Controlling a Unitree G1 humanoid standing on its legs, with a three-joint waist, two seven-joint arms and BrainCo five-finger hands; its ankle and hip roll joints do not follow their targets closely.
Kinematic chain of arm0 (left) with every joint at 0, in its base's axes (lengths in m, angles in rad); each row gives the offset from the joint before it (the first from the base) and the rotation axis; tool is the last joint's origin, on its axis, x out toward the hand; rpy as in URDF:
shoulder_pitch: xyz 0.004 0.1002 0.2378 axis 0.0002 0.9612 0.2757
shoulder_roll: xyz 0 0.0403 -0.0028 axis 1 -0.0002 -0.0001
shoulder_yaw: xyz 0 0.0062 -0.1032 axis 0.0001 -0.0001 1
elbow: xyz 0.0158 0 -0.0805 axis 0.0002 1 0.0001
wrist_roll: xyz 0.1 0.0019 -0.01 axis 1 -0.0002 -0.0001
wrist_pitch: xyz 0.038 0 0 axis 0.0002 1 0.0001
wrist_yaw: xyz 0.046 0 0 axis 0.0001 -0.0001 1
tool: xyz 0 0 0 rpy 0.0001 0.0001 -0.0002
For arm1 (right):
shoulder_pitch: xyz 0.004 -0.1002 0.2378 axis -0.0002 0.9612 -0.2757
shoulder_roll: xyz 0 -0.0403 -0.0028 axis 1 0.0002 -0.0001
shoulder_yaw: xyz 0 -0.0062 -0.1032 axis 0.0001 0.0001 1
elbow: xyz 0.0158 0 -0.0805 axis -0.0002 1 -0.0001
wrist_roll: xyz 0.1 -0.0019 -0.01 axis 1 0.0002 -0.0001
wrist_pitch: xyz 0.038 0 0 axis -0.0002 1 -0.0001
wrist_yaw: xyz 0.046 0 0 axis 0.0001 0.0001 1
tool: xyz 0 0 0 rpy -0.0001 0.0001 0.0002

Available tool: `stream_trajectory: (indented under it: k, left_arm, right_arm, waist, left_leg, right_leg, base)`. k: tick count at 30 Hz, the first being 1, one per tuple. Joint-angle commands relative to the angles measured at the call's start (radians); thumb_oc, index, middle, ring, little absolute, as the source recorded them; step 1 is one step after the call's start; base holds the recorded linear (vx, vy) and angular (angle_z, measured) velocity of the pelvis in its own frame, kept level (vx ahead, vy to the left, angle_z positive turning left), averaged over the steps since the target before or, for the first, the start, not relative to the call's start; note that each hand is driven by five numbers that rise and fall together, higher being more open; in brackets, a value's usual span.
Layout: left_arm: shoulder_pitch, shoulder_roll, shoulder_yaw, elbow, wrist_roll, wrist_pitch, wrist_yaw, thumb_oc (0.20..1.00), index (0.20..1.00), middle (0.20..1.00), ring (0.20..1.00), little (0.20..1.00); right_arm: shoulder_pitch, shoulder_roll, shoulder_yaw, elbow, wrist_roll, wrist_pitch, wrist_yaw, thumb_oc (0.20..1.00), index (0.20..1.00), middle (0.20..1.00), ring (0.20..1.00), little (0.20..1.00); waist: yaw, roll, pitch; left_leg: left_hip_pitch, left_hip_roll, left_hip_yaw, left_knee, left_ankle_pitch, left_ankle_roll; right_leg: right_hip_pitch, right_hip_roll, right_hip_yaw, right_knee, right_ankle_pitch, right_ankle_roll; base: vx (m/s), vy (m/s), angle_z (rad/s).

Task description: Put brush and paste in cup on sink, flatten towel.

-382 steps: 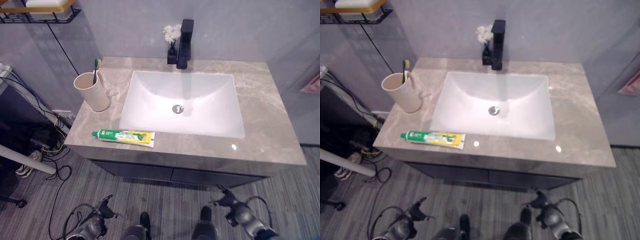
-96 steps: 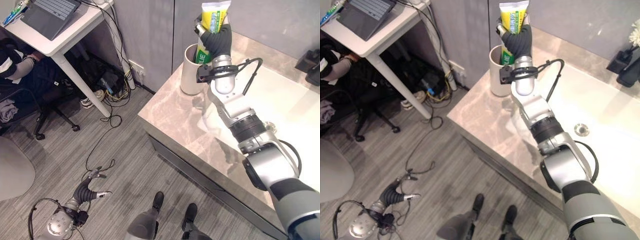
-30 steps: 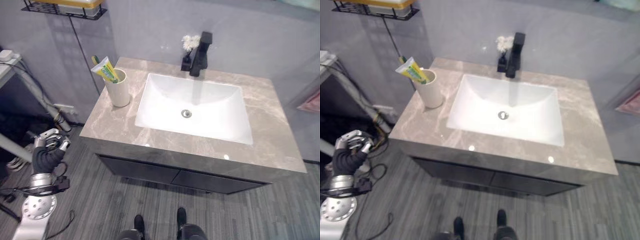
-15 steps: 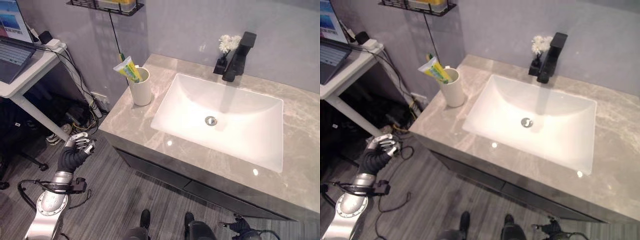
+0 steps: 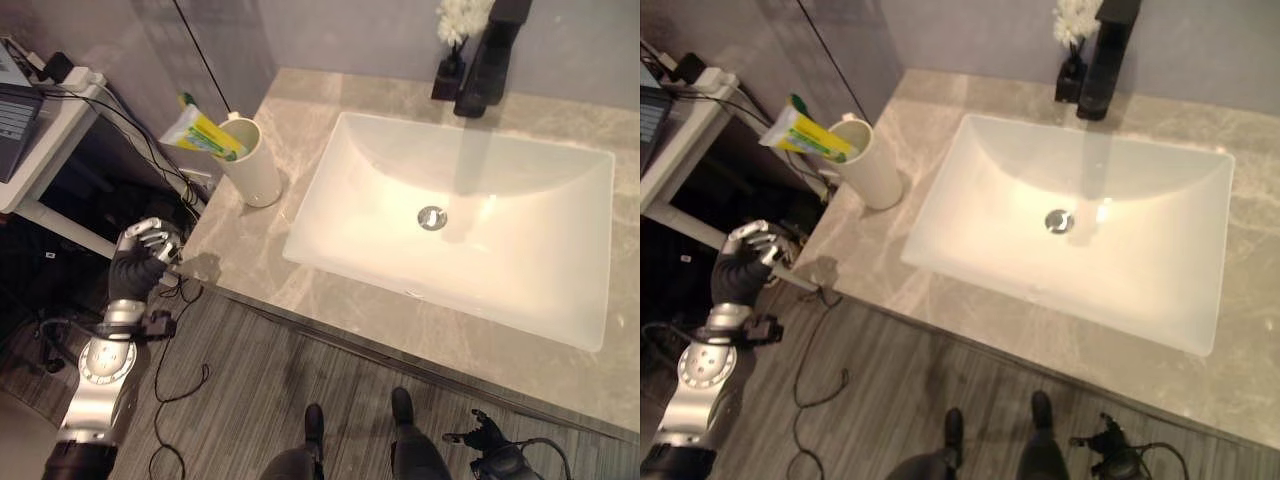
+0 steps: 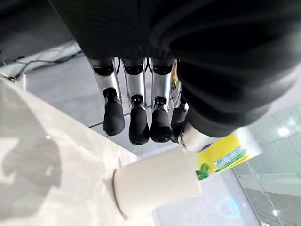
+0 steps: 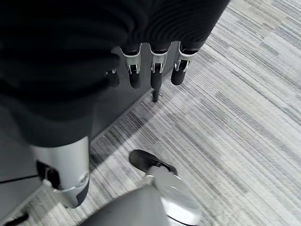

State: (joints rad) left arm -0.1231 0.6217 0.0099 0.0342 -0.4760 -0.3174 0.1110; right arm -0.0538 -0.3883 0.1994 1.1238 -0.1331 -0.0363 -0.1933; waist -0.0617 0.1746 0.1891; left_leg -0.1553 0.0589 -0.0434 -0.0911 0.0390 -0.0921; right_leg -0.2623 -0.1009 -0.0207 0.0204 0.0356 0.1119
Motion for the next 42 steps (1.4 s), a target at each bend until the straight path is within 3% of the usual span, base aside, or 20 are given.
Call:
stream_trajectory:
  k: [1,18,32,42]
  left_arm:
    - [-0.040,0.000,0.002,0.015,-0.045,-0.035,0.044,0.200,0.200,0.200,0.200,0.200]
    - [-0.179,-0.020,-0.065,0.178,-0.027,-0.024,0.100,0.200,0.200,0.200,0.200,0.200]
    - [-0.385,0.057,-0.122,0.339,0.010,-0.023,0.178,0.200,0.200,0.200,0.200,0.200]
    - [-0.392,0.046,-0.138,0.339,0.025,-0.025,0.182,0.200,0.200,0.200,0.200,0.200]
  right_arm:
    - [-0.016,-0.015,0.022,-0.009,0.003,0.002,-0.030,1.000,1.000,1.000,1.000,1.000]
    - [-0.049,-0.022,0.038,-0.025,0.049,-0.007,-0.067,1.000,1.000,1.000,1.000,1.000]
    - [-0.064,-0.037,0.058,-0.040,0.086,-0.013,-0.082,1.000,1.000,1.000,1.000,1.000]
    - [-0.060,-0.037,0.068,-0.016,0.081,-0.009,-0.083,1.000,1.000,1.000,1.000,1.000]
  waist:
    - [-0.025,-0.034,0.016]
    - [-0.078,-0.024,0.038]
    - [-0.111,-0.027,0.041]
    - [-0.120,-0.024,0.034]
  left_leg:
    - [0.150,-0.073,0.018,0.004,-0.083,0.015]
    - [0.116,-0.063,0.054,0.004,-0.069,-0.003]
    - [0.103,-0.055,0.086,0.004,-0.057,-0.016]
    - [0.106,-0.055,0.095,0.004,-0.060,-0.019]
  right_leg:
    - [-0.163,-0.067,0.045,0.004,0.180,0.040]
    - [-0.228,-0.028,0.070,0.038,0.165,0.027]
    - [-0.231,-0.014,0.082,0.006,0.178,0.024]
    - [-0.232,-0.010,0.088,0.002,0.176,0.021]
  base:
    - [0.00,-0.030,-0.06]
    - [0.00,-0.015,-0.06]
    - [0.00,-0.008,-0.04]
    - [0.00,-0.002,-0.01]
